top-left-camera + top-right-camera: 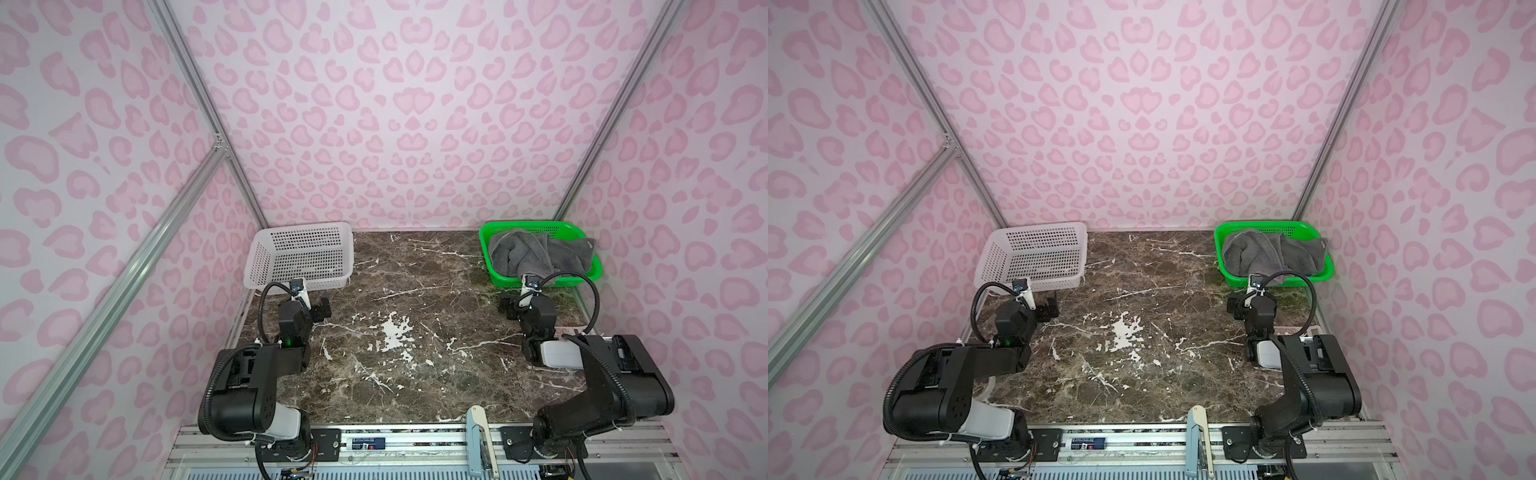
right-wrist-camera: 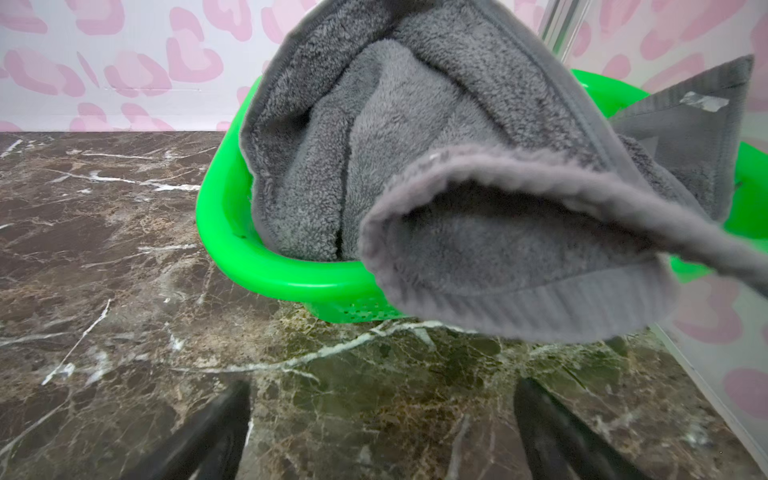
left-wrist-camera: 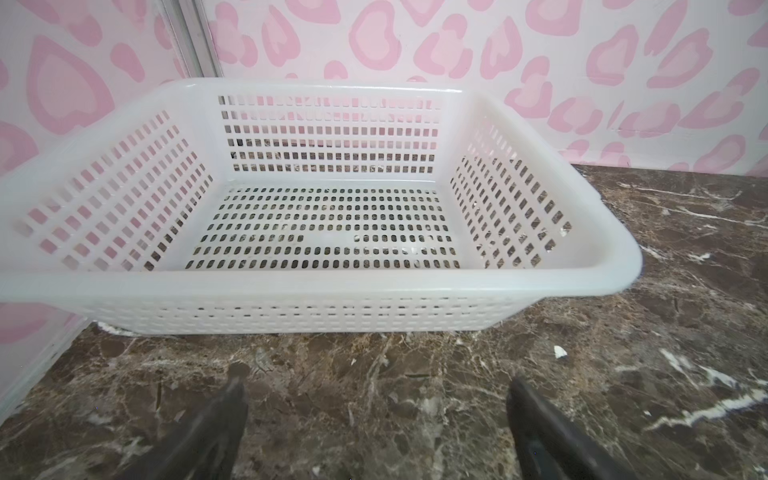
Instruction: Fold and stack the towels
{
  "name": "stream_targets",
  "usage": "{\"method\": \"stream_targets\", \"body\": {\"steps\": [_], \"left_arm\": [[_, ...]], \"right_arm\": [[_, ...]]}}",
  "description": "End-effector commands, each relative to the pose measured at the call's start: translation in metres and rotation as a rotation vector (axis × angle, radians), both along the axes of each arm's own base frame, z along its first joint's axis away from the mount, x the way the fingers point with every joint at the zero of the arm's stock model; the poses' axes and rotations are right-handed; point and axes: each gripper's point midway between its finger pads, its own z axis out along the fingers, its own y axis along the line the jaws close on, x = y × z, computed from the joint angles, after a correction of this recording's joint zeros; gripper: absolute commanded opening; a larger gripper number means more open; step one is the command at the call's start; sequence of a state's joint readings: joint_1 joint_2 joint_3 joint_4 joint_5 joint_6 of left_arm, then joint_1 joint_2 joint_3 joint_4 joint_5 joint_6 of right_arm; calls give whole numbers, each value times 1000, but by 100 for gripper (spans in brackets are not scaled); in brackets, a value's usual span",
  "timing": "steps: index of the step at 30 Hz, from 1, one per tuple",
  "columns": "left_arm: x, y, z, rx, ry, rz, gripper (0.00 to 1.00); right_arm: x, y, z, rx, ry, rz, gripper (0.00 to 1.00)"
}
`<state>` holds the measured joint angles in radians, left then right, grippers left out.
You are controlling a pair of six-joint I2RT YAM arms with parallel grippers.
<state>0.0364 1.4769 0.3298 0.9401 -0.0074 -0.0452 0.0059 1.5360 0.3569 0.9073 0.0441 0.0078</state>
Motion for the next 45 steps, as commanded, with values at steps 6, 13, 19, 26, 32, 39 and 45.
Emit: {"method": "stream_targets", "body": {"steps": [6,13,19,26,32,39,45], "left_arm": [[3,0,9,1,-39,-1,98],[3,0,10,1,-39,-1,98],[3,0,10,0,-39,-1,98],[3,0,10,0,-39,-2,98],[3,0,10,0,-39,-2,98],[3,0,9,-1,-36,0,97],[4,-9,14,12,-37,-60,98]], "right_arm": [[2,0,6,4,-24,0,100],[2,0,6,5,-24,0,100],[2,0,6,5,-23,1,100],[3,-1,5,5,-20,-2,100],[3,0,5,6,-20,-2,100],[3,-1,5,8,-22,-2,100],[-4,-1,13,27,-76,12,98]]}}
